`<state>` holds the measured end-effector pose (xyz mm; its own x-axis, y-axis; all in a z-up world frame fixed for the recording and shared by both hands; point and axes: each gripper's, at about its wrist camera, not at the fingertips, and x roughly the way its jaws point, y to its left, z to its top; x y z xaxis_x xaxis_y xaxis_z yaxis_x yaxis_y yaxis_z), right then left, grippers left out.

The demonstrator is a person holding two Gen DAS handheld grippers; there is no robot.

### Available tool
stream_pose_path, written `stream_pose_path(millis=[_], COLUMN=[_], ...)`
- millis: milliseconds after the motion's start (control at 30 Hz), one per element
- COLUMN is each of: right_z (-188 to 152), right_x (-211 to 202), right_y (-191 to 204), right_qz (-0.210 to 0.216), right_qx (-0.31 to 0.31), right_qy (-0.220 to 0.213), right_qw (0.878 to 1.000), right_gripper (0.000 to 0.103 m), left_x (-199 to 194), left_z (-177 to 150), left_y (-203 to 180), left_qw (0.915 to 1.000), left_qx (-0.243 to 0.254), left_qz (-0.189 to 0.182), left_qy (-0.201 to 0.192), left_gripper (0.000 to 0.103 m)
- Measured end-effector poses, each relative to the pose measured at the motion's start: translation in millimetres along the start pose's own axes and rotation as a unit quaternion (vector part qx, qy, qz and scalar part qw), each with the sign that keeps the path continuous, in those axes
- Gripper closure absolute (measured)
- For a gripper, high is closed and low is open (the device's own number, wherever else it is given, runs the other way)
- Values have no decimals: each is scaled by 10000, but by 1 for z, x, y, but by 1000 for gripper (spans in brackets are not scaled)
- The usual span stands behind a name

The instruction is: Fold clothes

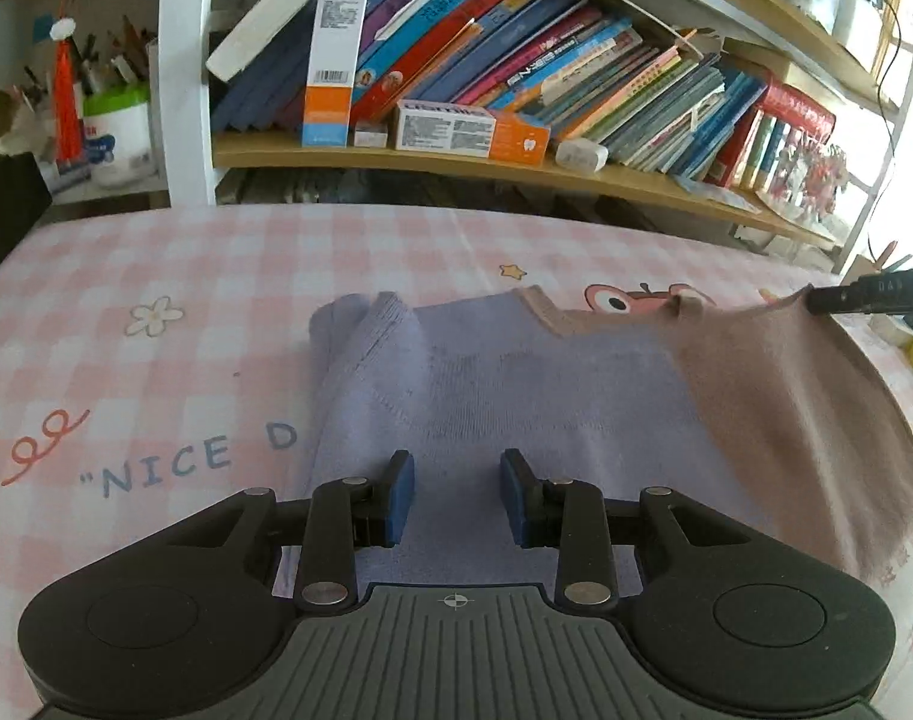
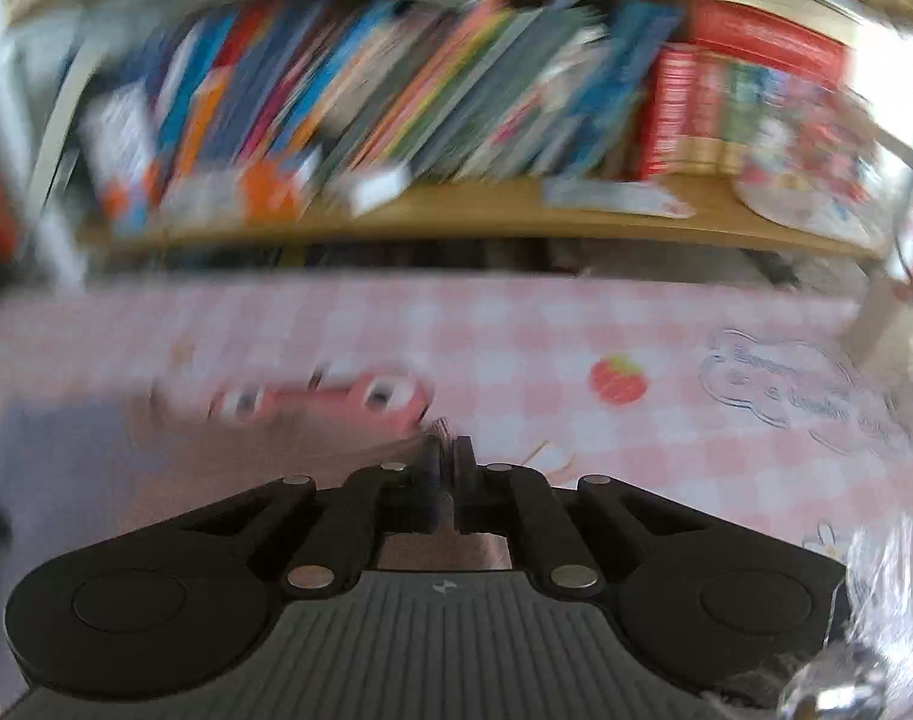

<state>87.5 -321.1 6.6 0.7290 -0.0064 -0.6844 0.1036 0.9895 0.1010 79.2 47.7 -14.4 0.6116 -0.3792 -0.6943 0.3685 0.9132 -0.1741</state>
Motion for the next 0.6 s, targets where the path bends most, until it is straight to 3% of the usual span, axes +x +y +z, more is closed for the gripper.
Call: stream_pose_path(millis=[133, 300, 367, 433, 500, 600], right_z=[-11, -13, -10, -9, -11, -23], right_x=[31, 28, 19, 5, -10, -28], right_y=[-11, -6, -2, 3, 6, 5], right_qz=[-159, -252, -287, -312, -285, -282], right_qx=[158, 155, 84, -19, -82, -32], right_qy=[479, 438, 356, 174, 30, 27], right_qw=[9986, 9986, 9989, 9994, 9996, 9996], right_gripper=[99, 99, 93, 75, 72, 74], left_x=[-1, 1, -3, -17, -28, -30], left_z=[2, 6, 9, 11, 14, 19], left_y=[1, 3, 3, 4, 6, 12], left_qw=[10000, 9999, 9998, 9992, 9981, 9968], left_qx=[-72, -138, -207, -281, -286, -187], left_qz=[-26, -35, -52, -139, -85, 309], left_qy=[31, 51, 26, -259, -537, -706], left_gripper=[71, 71, 71, 70, 62, 54])
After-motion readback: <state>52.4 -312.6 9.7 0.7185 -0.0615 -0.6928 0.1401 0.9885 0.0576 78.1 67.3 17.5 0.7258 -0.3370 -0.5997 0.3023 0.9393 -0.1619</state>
